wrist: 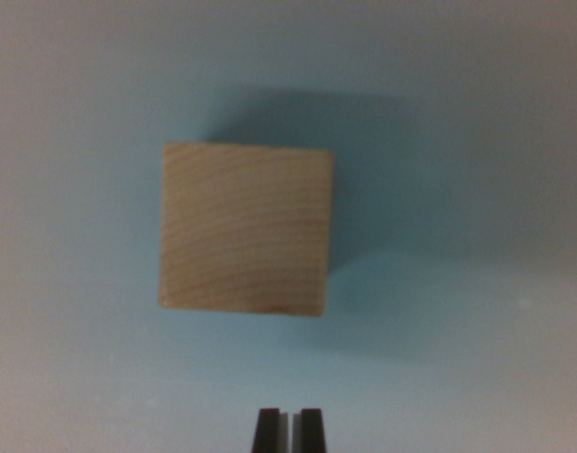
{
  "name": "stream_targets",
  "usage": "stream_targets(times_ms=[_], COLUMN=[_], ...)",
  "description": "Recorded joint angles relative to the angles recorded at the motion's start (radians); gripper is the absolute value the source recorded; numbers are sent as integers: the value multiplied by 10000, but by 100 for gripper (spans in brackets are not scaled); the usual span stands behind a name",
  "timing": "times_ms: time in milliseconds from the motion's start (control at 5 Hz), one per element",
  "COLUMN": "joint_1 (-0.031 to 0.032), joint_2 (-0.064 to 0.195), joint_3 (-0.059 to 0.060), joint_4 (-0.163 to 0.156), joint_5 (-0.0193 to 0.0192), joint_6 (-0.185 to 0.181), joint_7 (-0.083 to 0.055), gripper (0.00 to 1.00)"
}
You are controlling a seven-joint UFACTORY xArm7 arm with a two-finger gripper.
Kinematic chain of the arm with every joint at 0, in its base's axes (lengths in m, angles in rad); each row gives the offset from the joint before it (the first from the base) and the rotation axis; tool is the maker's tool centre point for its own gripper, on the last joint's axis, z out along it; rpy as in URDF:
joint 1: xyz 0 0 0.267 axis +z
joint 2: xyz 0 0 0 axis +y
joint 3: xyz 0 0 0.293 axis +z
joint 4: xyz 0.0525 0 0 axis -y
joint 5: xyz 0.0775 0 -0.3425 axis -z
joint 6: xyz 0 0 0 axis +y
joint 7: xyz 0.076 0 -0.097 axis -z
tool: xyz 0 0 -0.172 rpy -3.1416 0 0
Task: Push wooden cube
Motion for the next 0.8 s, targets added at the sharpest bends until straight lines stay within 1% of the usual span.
stream_targets(times_ms=[200,400,600,800], joint_1=[0,42,42,76], joint_2=[0,73,73,133], joint_3=[0,35,35,63], joint_4=[0,-243,-243,-440], joint_5=[0,-2,-2,-4], joint_6=[0,-273,-273,-495], joint_7=[0,42,42,77], gripper=[0,0,0,0])
